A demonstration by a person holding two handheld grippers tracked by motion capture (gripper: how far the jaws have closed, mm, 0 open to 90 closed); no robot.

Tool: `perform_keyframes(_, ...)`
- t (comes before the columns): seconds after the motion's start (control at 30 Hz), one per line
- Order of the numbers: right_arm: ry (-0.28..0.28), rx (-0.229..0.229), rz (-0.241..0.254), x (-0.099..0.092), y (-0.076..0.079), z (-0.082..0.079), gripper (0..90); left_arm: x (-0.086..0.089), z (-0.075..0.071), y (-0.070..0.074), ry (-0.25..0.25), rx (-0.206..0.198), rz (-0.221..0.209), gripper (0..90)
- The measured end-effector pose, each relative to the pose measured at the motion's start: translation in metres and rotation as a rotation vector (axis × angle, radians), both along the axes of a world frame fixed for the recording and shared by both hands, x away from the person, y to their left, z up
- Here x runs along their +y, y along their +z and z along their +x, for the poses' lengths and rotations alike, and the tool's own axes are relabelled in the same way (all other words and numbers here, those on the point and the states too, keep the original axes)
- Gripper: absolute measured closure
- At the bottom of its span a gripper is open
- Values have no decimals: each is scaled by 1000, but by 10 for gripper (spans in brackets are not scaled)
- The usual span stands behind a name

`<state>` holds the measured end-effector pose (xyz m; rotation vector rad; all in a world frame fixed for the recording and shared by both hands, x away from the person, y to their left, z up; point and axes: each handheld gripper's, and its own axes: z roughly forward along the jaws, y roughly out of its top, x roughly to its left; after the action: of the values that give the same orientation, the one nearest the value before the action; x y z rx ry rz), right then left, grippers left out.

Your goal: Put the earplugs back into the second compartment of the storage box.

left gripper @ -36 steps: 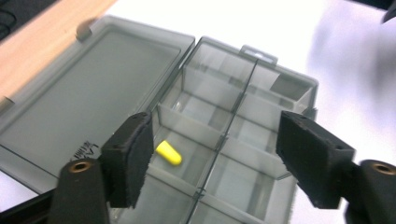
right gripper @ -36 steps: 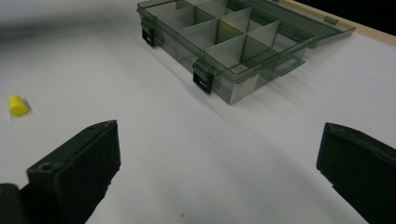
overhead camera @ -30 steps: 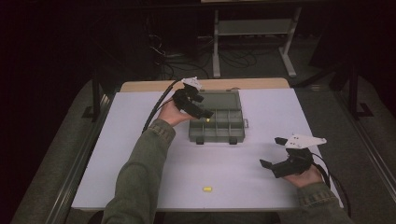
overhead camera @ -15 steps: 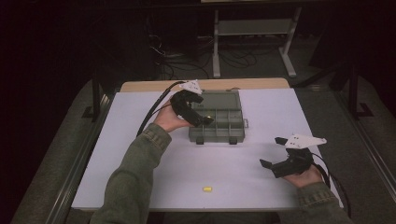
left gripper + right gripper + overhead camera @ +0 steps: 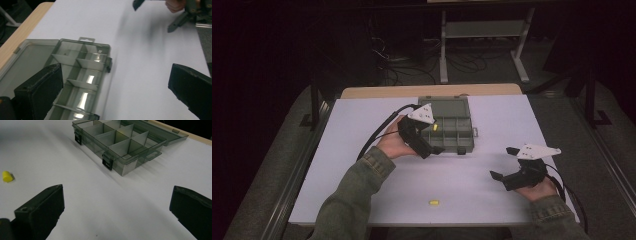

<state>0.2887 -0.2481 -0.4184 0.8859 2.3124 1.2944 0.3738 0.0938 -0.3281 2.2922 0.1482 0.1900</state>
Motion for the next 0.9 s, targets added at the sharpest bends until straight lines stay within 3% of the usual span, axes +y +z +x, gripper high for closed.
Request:
perform_keyframes(0.33,0,-3,1,0,0,0,0,0,-26,-15,-49,1,24,0)
perform_keyframes(0.9,-1,2,-2,0,0,0,0,-1,-56,-56,-106,72,98,0)
